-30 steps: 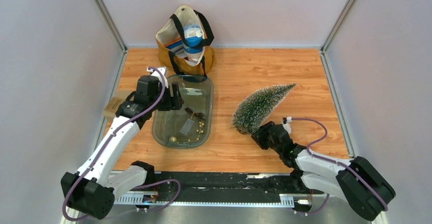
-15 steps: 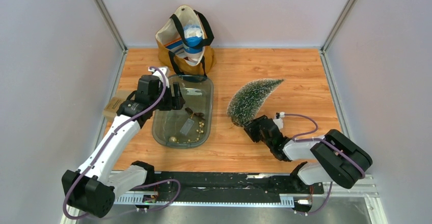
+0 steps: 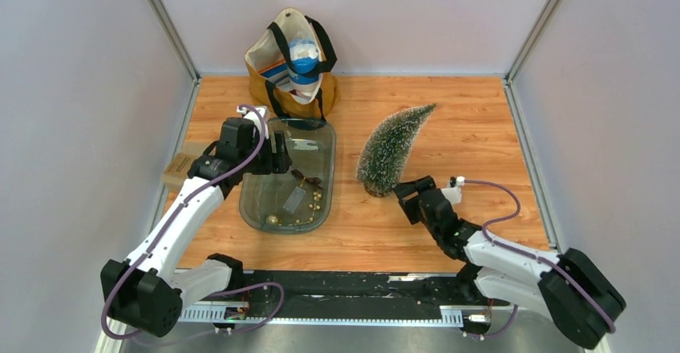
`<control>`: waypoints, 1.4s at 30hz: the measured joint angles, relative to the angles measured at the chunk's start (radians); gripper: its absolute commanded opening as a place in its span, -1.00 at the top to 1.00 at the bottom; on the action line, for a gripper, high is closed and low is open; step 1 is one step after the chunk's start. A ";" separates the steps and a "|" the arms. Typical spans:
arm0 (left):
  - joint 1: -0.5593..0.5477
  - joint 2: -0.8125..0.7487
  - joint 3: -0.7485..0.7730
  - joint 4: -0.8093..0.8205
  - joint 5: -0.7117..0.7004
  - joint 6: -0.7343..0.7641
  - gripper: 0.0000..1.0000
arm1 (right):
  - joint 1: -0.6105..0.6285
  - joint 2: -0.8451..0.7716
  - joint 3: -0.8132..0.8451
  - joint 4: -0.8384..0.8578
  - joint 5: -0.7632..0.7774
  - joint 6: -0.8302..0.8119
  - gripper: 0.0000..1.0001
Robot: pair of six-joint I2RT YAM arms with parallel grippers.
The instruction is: Decorate the small christmas tree
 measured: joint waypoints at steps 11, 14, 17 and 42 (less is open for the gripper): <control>0.000 0.049 -0.019 0.006 -0.008 0.019 -0.54 | 0.000 -0.510 -0.081 -0.428 0.093 -0.027 -0.39; 0.000 0.058 -0.027 0.004 -0.007 0.026 -0.44 | 0.000 -0.637 -0.085 -0.546 0.122 -0.031 -0.39; -0.031 0.060 -0.031 -0.015 -0.044 0.040 -0.44 | 0.000 -0.762 -0.084 -0.652 0.158 -0.047 -0.38; -0.228 0.465 -0.031 0.006 -0.151 0.089 -0.23 | 0.000 -0.928 0.047 -0.960 0.306 -0.195 -0.39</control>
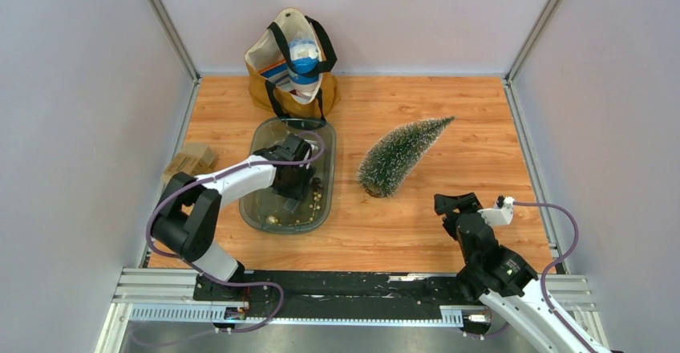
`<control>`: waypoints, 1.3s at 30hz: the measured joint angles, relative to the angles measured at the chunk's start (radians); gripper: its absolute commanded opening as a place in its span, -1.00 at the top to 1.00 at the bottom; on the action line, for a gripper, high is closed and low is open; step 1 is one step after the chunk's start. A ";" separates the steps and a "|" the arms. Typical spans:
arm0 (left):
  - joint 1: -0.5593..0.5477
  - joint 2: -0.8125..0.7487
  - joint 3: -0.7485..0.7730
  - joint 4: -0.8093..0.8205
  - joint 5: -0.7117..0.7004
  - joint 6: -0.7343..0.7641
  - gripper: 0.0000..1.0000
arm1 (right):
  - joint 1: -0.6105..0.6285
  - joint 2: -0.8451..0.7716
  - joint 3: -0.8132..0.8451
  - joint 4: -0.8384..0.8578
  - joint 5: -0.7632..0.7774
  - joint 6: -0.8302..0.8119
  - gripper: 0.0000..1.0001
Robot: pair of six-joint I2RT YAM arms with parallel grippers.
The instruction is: Decorate the small christmas tree
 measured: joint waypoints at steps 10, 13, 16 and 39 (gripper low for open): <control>-0.002 0.080 0.016 0.017 -0.050 0.006 0.57 | 0.000 0.000 0.000 -0.011 0.001 -0.006 -0.40; -0.002 0.079 0.020 0.014 -0.050 0.015 0.75 | 0.000 0.000 0.005 -0.013 0.005 -0.016 -0.40; -0.002 0.055 0.034 -0.024 -0.045 0.025 0.79 | 0.000 0.000 0.023 -0.020 0.012 -0.030 -0.39; -0.002 -0.166 1.259 -0.650 0.074 0.085 0.78 | 0.000 0.420 1.104 -0.237 -0.355 -0.472 -0.22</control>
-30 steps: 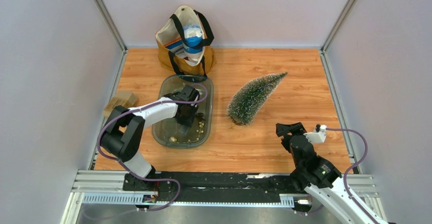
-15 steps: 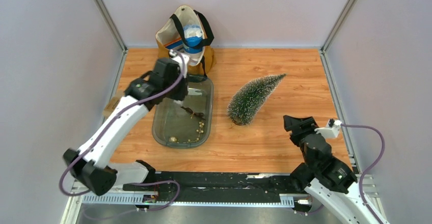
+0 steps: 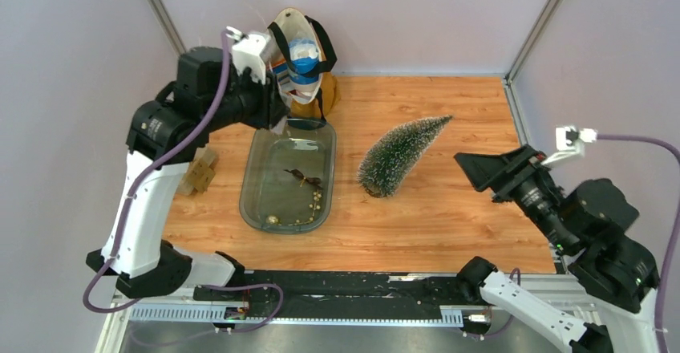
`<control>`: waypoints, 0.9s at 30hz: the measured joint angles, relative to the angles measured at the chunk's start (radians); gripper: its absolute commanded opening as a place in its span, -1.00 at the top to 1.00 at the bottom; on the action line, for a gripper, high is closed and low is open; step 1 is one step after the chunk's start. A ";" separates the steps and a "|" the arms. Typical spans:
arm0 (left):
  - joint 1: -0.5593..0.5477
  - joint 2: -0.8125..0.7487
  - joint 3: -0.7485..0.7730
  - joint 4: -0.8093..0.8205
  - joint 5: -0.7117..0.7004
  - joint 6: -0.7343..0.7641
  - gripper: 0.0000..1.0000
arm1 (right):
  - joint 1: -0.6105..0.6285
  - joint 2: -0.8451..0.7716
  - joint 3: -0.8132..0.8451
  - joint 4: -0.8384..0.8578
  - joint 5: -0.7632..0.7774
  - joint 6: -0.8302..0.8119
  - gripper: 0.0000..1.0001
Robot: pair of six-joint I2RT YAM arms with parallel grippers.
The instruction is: Decorate the small christmas tree
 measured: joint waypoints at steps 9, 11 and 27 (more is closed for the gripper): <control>0.000 -0.225 -0.407 0.041 0.144 -0.054 0.78 | 0.002 0.253 0.102 0.035 -0.359 -0.195 -0.18; 0.000 -0.292 -0.425 0.061 0.167 -0.055 0.78 | 0.001 0.245 0.109 0.039 -0.388 -0.221 -0.19; 0.000 -0.422 -0.513 0.193 0.421 -0.157 0.80 | 0.366 0.512 0.267 0.039 -0.375 -0.359 -0.29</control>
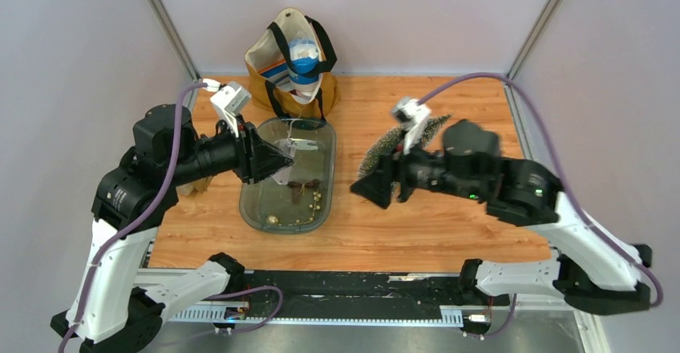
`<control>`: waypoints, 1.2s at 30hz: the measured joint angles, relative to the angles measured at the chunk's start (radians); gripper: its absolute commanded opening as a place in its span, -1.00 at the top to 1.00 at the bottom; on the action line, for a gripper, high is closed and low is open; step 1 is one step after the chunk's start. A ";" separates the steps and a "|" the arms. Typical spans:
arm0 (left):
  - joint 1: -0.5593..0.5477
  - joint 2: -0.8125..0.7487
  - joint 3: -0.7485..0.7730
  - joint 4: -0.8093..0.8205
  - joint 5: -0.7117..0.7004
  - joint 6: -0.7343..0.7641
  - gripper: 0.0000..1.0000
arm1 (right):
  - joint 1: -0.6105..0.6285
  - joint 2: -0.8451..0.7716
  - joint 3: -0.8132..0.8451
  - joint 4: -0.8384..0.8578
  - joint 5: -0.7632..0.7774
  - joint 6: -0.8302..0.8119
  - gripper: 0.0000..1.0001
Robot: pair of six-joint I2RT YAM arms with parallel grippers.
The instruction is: Decorate the small christmas tree
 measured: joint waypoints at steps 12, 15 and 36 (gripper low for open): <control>0.000 -0.041 0.000 -0.009 -0.186 -0.041 0.83 | 0.185 0.337 -0.120 0.140 0.286 -0.019 -0.30; 0.000 -0.058 0.000 -0.009 -0.229 -0.045 0.83 | 0.185 0.409 -0.149 0.218 0.310 -0.013 -0.27; 0.000 -0.115 -0.010 -0.034 -0.345 -0.053 0.83 | -0.014 0.879 -0.121 0.671 0.092 -0.043 -0.40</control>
